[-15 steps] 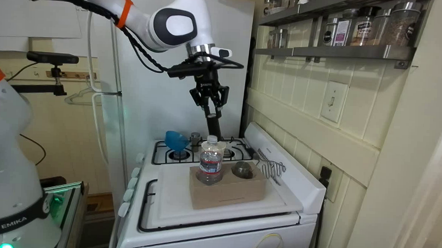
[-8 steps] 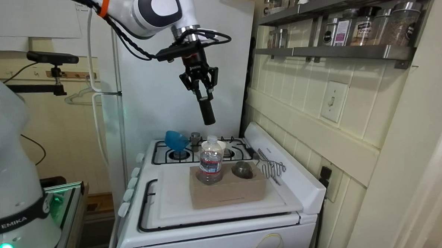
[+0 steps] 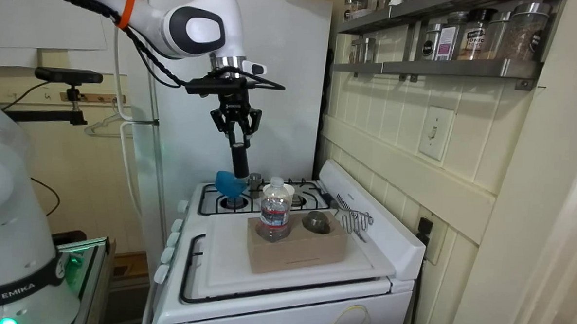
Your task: Remove the black container from the coffee cup and place it on the tray.
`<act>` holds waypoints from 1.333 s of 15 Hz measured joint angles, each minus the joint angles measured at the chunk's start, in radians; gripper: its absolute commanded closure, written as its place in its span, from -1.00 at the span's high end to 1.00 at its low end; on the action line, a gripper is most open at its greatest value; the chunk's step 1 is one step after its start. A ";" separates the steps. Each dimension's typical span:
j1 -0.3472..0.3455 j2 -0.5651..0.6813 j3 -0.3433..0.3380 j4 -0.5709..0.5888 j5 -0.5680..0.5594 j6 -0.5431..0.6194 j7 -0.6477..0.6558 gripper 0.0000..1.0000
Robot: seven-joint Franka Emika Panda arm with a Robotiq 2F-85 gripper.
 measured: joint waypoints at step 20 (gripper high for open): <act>-0.070 -0.016 -0.105 -0.294 0.062 0.301 0.269 -0.66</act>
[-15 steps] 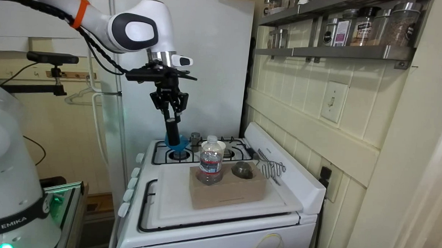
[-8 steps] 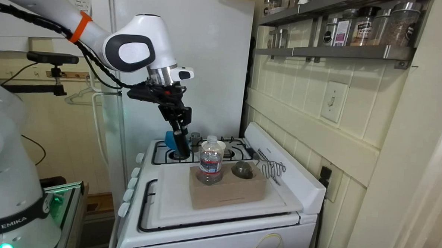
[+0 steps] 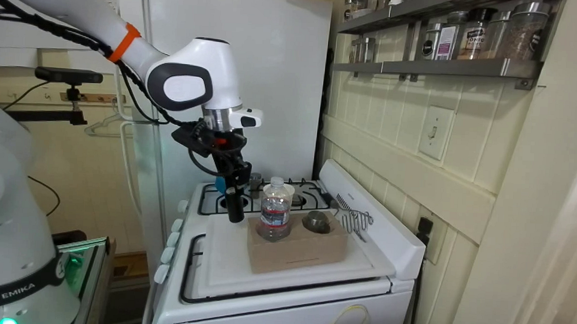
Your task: Remove the black container from the coffee cup and place it on the tray.
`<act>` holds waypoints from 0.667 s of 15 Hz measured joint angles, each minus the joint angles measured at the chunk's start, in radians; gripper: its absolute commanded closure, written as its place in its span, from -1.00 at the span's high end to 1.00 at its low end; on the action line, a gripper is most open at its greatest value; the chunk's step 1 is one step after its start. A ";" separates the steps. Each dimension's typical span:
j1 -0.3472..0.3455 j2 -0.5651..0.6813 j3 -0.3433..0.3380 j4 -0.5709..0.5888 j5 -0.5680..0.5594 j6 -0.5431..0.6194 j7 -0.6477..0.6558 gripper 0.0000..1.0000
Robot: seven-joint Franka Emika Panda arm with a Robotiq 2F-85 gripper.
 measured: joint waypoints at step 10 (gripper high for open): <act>-0.021 0.078 -0.019 0.012 0.035 -0.027 0.003 0.80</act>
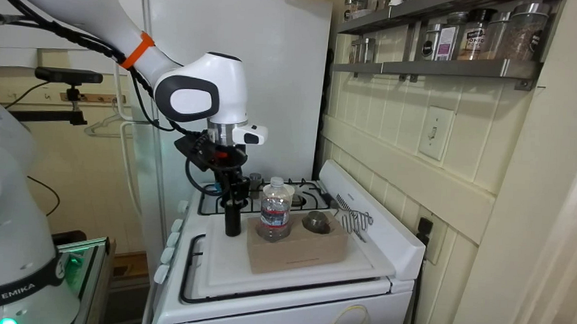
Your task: Remove the black container from the coffee cup and place it on the tray.
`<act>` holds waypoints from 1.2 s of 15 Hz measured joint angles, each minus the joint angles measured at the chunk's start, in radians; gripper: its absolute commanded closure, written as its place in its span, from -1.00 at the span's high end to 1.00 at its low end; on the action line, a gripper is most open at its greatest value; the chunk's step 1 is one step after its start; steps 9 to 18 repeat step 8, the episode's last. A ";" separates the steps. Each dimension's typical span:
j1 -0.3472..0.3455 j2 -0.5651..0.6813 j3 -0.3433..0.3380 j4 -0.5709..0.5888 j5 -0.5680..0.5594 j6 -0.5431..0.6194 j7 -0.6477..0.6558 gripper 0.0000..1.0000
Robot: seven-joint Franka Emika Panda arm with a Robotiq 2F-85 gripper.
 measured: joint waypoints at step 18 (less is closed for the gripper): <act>-0.006 -0.036 0.031 0.023 -0.014 -0.040 -0.012 1.00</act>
